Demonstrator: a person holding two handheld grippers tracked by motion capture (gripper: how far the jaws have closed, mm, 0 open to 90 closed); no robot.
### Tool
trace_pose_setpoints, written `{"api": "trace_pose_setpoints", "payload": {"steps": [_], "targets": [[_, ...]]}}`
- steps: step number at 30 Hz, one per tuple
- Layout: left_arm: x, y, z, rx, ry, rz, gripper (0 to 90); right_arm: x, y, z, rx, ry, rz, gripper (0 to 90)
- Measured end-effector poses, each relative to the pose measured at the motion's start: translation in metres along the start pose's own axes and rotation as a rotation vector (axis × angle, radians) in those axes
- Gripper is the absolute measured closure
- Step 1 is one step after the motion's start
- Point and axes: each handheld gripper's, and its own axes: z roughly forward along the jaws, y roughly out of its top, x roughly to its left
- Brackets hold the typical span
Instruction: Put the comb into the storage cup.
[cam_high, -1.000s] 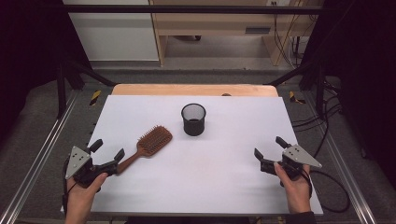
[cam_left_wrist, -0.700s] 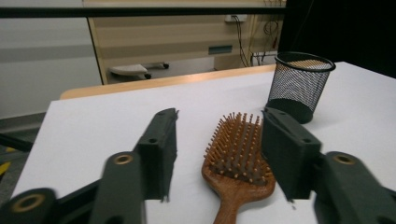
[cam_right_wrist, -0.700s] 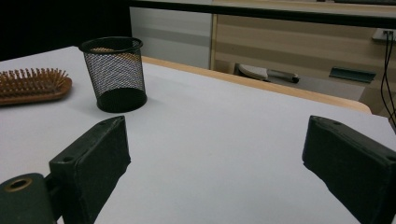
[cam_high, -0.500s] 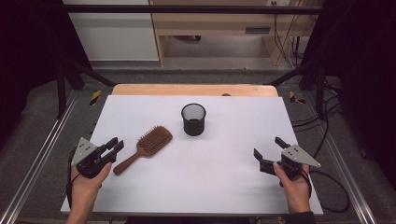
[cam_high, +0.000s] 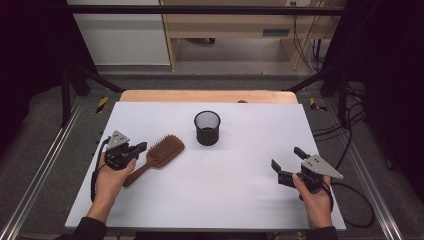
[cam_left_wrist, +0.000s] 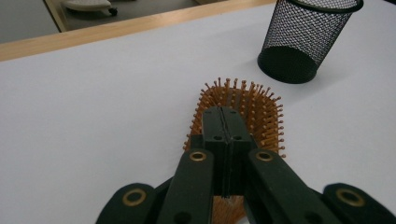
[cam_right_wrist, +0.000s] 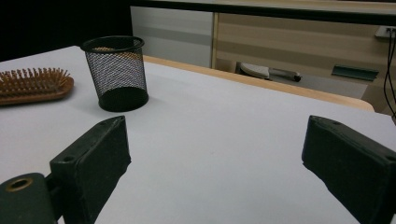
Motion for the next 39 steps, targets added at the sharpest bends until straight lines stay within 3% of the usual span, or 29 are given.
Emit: {"api": "trace_pose_setpoints", "payload": {"steps": [8, 11, 19, 29, 39], "targets": [[-0.004, 0.009, 0.017, 0.045, 0.015, 0.011, 90.0, 0.000, 0.000, 0.001, 0.002, 0.006, -0.001, 7.7], [-0.004, 0.011, 0.029, 0.088, 0.026, 0.030, 90.0, 0.001, 0.000, 0.001, 0.003, 0.009, -0.002, 7.8], [0.001, 0.002, 0.049, 0.163, 0.043, 0.028, 90.0, 0.000, -0.001, 0.001, 0.008, 0.010, 0.000, 7.8], [0.001, 0.001, 0.048, 0.196, 0.002, 0.027, 90.0, 0.002, -0.001, 0.002, 0.016, 0.018, -0.006, 7.8], [-0.003, -0.003, 0.045, 0.191, 0.002, 0.038, 90.0, 0.001, -0.001, 0.002, 0.018, 0.016, -0.004, 7.8]]}}
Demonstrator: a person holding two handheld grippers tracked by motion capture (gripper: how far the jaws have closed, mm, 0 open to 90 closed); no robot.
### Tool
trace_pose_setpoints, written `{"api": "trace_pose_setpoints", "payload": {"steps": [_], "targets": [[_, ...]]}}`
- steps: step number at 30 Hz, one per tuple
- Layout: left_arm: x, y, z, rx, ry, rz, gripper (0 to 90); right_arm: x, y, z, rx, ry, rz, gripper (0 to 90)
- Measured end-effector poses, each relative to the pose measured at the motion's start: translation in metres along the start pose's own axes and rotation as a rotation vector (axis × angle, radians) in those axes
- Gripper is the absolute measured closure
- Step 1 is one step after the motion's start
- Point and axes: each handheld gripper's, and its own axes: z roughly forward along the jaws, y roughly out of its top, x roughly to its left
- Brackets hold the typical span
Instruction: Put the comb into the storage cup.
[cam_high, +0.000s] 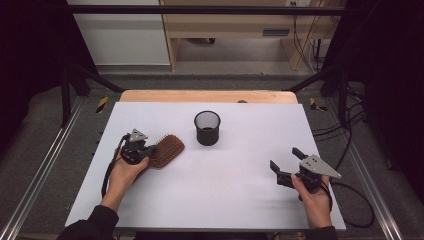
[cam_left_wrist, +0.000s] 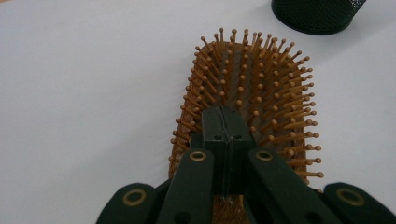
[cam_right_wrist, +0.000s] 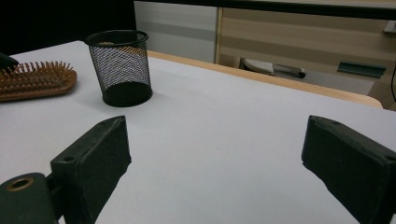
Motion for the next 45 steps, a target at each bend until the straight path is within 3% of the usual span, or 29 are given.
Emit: {"api": "trace_pose_setpoints", "payload": {"steps": [3, 8, 12, 24, 36, 41, 45], "targets": [[-0.002, 0.000, -0.002, 0.013, 0.014, 0.015, 90.0, 0.000, 0.000, 0.000, 0.001, 0.000, 0.003, 7.8], [-0.001, -0.002, -0.002, 0.008, 0.013, -0.005, 90.0, 0.000, 0.000, 0.001, 0.004, 0.003, 0.000, 7.8], [-0.001, 0.000, 0.003, 0.026, 0.026, 0.009, 90.0, 0.001, 0.000, 0.001, 0.005, 0.005, 0.000, 7.8], [-0.005, -0.003, -0.001, 0.029, -0.019, 0.027, 90.0, 0.001, 0.000, 0.000, 0.002, 0.005, 0.000, 7.8], [-0.028, -0.011, -0.010, 0.025, -0.066, 0.072, 90.0, 0.001, 0.000, 0.000, 0.002, 0.007, 0.000, 7.8], [-0.044, -0.015, -0.016, 0.036, -0.090, 0.110, 90.0, 0.001, 0.000, -0.001, 0.000, 0.006, 0.005, 7.8], [-0.049, -0.019, -0.020, 0.031, -0.099, 0.108, 90.0, 0.001, 0.001, -0.001, -0.002, 0.008, 0.005, 7.8]]}}
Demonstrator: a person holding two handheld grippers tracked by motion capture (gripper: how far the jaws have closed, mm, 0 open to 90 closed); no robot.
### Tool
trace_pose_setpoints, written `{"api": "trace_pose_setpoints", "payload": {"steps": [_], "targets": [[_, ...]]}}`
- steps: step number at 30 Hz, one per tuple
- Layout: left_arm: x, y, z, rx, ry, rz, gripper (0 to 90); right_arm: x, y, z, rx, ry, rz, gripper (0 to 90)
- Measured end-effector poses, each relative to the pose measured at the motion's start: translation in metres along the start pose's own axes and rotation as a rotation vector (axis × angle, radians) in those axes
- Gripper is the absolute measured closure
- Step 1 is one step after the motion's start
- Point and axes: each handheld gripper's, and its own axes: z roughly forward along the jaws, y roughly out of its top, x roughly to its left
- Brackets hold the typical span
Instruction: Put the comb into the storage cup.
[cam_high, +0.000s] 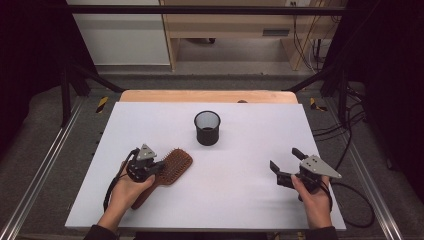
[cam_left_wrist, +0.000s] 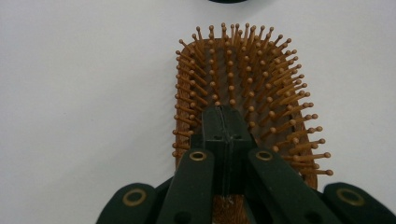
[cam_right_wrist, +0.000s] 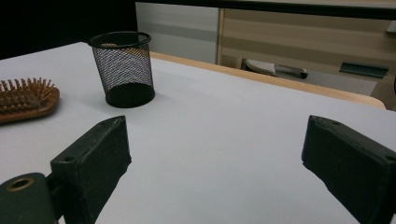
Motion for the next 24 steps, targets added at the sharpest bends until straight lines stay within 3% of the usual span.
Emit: {"api": "trace_pose_setpoints", "payload": {"steps": [7, 8, 9, 13, 19, 20, 21, 23, 24], "targets": [[-0.003, -0.005, -0.003, -0.044, -0.009, -0.025, 90.0, 0.001, 0.000, 0.001, 0.005, 0.004, -0.006, 7.7], [-0.001, -0.005, -0.011, -0.092, -0.015, -0.053, 90.0, 0.001, 0.000, 0.001, 0.005, 0.004, -0.007, 7.7], [-0.001, -0.005, -0.011, -0.092, -0.015, -0.053, 90.0, 0.001, 0.000, 0.001, 0.005, 0.004, -0.007, 7.7], [-0.003, 0.003, -0.038, -0.129, -0.007, -0.043, 90.0, 0.000, -0.001, 0.002, 0.012, 0.003, -0.004, 7.6], [-0.007, -0.001, -0.046, -0.035, 0.013, -0.007, 88.5, 0.001, 0.000, 0.001, 0.007, 0.003, -0.004, 7.5], [-0.008, -0.002, -0.047, -0.021, 0.016, -0.008, 81.2, 0.001, 0.000, 0.000, 0.003, 0.001, -0.002, 7.5], [-0.009, -0.003, -0.047, -0.006, 0.019, -0.007, 81.2, 0.001, 0.000, 0.000, 0.003, 0.001, -0.002, 7.5], [-0.012, -0.004, -0.048, 0.013, 0.038, 0.002, 66.3, 0.001, 0.000, 0.000, 0.003, 0.003, -0.002, 7.4], [-0.013, -0.004, -0.049, 0.024, 0.047, 0.005, 66.3, 0.001, 0.000, 0.000, 0.003, 0.003, -0.002, 7.4]]}}
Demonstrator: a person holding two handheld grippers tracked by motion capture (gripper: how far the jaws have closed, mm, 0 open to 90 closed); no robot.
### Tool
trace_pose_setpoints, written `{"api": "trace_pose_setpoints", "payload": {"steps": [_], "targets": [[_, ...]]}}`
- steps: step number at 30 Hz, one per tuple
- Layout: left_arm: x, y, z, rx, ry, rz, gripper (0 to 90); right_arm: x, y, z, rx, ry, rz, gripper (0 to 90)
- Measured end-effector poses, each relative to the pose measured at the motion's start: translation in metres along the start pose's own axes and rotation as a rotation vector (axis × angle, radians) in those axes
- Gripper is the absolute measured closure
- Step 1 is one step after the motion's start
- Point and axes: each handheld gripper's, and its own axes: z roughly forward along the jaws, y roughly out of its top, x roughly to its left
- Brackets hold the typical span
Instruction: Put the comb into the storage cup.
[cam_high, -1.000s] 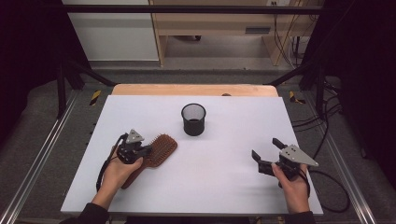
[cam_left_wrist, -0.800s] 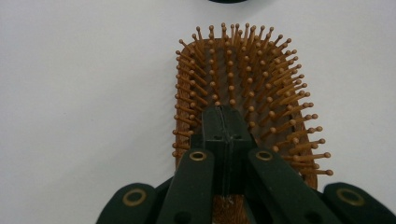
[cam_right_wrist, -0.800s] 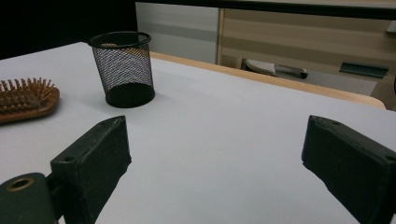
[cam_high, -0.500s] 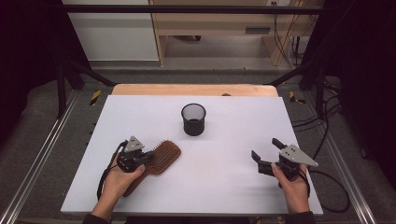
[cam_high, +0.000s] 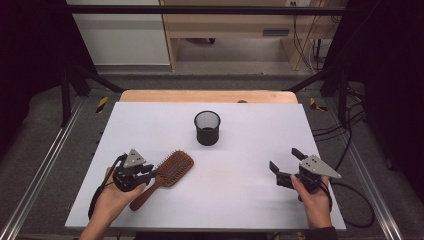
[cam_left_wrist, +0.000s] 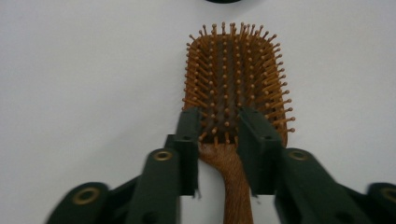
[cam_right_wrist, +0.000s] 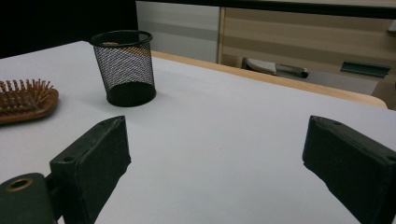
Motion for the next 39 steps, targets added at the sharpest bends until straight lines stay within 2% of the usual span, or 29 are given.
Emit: {"api": "trace_pose_setpoints", "payload": {"steps": [1, 2, 3, 5, 6, 9, 16, 20, 29, 35, 38, 39], "targets": [[-0.001, 0.000, 0.000, 0.009, 0.004, -0.001, 60.2, 0.000, 0.000, 0.000, 0.001, 0.001, 0.000, 7.4], [-0.002, 0.000, 0.000, 0.019, 0.006, -0.007, 47.3, 0.000, 0.000, 0.000, 0.002, 0.003, 0.000, 7.3], [-0.002, 0.000, 0.000, 0.026, 0.008, -0.010, 47.3, 0.000, 0.000, 0.000, 0.002, 0.003, 0.000, 7.3], [-0.004, -0.001, 0.001, 0.050, 0.013, 0.002, 38.0, 0.000, 0.000, 0.000, 0.002, 0.003, 0.002, 7.2], [-0.004, -0.001, 0.002, 0.063, 0.018, 0.005, 26.5, 0.000, 0.000, 0.000, 0.003, 0.003, 0.004, 7.2], [-0.005, -0.002, 0.004, 0.091, 0.023, 0.004, 9.5, 0.000, -0.001, 0.001, 0.005, 0.003, 0.003, 7.2], [-0.004, -0.004, 0.011, 0.148, 0.022, 0.012, 7.5, 0.000, -0.001, 0.001, 0.009, 0.006, 0.006, 6.9], [-0.004, -0.007, 0.016, 0.183, 0.017, 0.034, 7.3, 0.000, -0.001, 0.002, 0.011, 0.007, 0.007, 6.8], [-0.006, -0.008, 0.020, 0.217, 0.001, 0.066, 8.1, 0.000, -0.001, 0.002, 0.015, 0.009, 0.011, 6.8], [-0.006, -0.009, 0.022, 0.236, -0.009, 0.068, 14.7, 0.000, -0.002, 0.002, 0.018, 0.012, 0.007, 6.7], [-0.006, -0.009, 0.024, 0.255, -0.020, 0.069, 24.2, 0.000, -0.002, 0.003, 0.019, 0.013, 0.008, 6.7], [-0.006, -0.009, 0.024, 0.258, -0.026, 0.070, 24.2, 0.000, -0.002, 0.003, 0.019, 0.013, 0.009, 6.7]]}}
